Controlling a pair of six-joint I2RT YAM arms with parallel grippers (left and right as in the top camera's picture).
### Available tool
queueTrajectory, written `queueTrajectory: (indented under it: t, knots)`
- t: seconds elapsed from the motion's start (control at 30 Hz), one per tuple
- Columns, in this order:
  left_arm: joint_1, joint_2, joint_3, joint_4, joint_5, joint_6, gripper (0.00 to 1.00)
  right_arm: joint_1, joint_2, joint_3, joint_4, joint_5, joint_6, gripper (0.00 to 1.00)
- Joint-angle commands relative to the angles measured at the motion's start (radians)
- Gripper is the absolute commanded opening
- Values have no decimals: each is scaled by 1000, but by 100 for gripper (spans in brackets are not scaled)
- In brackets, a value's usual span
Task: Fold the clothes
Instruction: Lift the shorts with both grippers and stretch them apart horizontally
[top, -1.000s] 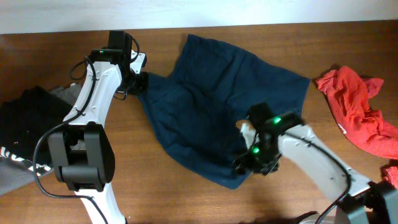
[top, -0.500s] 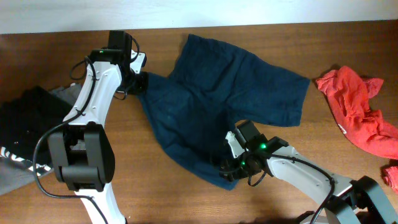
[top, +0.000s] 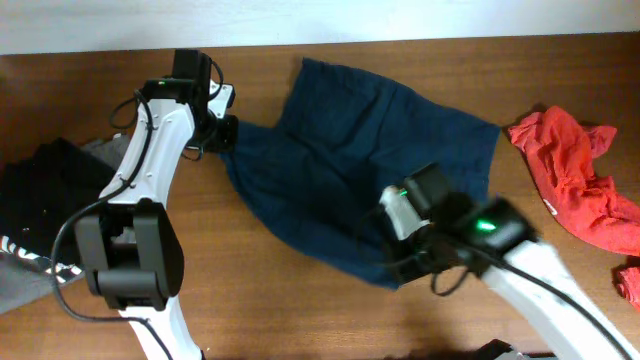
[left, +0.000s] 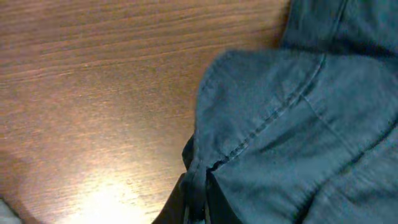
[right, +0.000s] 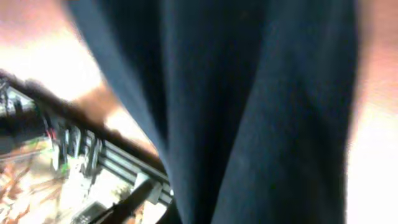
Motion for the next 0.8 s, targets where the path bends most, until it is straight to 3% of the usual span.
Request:
queueTrajectory:
  t: [0.0, 0.27, 0.5, 0.77]
  knots:
    - [0, -163, 55, -29, 0, 16, 0, -61, -47, 152, -70, 210, 64, 4]
    - [-46, -511, 233, -150, 6, 18, 0, -241, -51, 405, -111, 195, 64, 4]
    - [-69, -750, 380, -164, 36, 17, 0, -257, -51, 547, -146, 174, 63, 4]
    - [-77, -893, 421, -241, 88, 16, 0, -257, -53, 731, -287, 151, 63, 4]
